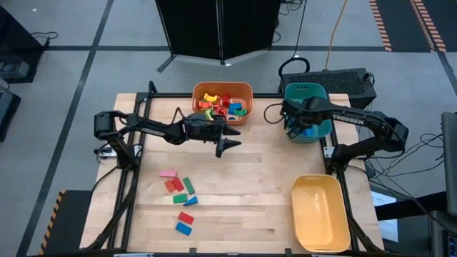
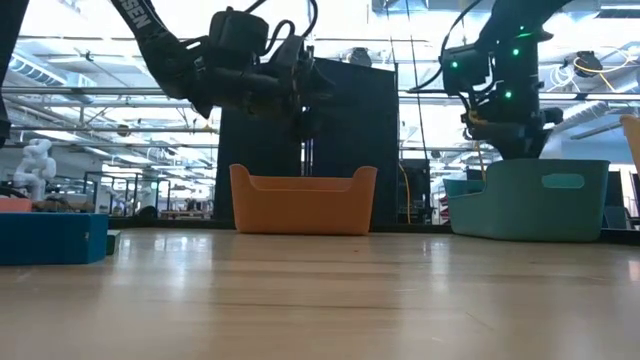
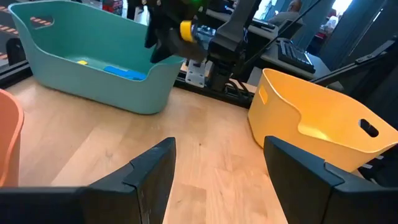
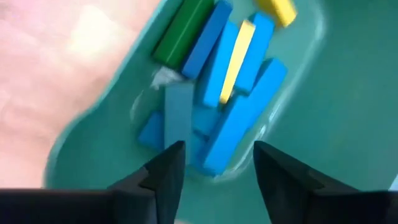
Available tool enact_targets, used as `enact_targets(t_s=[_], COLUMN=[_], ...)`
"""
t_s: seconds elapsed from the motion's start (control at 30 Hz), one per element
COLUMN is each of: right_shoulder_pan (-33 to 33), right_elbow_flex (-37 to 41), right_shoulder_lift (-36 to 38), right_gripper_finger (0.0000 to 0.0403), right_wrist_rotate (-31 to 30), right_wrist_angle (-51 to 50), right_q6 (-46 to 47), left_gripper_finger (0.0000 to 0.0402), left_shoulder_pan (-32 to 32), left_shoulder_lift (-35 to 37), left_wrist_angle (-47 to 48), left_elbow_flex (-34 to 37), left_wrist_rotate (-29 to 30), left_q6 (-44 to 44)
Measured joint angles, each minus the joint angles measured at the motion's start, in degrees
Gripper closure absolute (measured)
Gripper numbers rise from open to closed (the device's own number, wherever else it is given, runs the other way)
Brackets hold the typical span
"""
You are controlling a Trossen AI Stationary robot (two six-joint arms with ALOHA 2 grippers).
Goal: Sort blocks by size
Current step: Put the green rectangular block into the green bin
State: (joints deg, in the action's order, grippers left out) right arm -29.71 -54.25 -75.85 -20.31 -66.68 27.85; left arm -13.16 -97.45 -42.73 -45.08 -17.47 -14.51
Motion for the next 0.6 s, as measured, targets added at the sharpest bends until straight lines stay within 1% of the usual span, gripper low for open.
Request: enact_targets(t_s=[0.07, 0.13, 0.27, 0.43, 0.6], right_shoulder_pan=[0.0, 0.0, 0.7, 5.5, 10.1], right_elbow_flex=[-1.3, -3.3, -9.1, -15.7, -17.6], right_shoulder_lift=[0.0, 0.0, 0.0, 0.0, 0.1], right_gripper_finger=[0.0217, 0.0213, 0.0213, 0.0219, 0.0219], right_wrist_rotate=[2.5, 4.8, 9.8, 10.2, 10.0], right_wrist_angle=[-1.8, -3.5, -6.6, -6.7, -2.6], right_q6=[2.5, 5.8, 12.5, 18.7, 19.8], left_gripper_finger=[0.0159, 0.0159, 0.0159, 0.0159, 0.0159], left_shoulder_pan=[0.0, 0.0, -0.4, -1.8, -2.1], left_shoulder_lift=[0.0, 0.0, 0.0, 0.0, 0.0], left_wrist_angle=[0.6, 1.6, 1.8, 3.2, 4.9], left_elbow_flex=[0.0, 0.0, 0.0, -1.4, -2.6], left_wrist_rotate=[0.2, 1.9, 4.9, 4.5, 4.3], left_q6=[-0.1, -0.1, -0.2, -3.1, -3.3])
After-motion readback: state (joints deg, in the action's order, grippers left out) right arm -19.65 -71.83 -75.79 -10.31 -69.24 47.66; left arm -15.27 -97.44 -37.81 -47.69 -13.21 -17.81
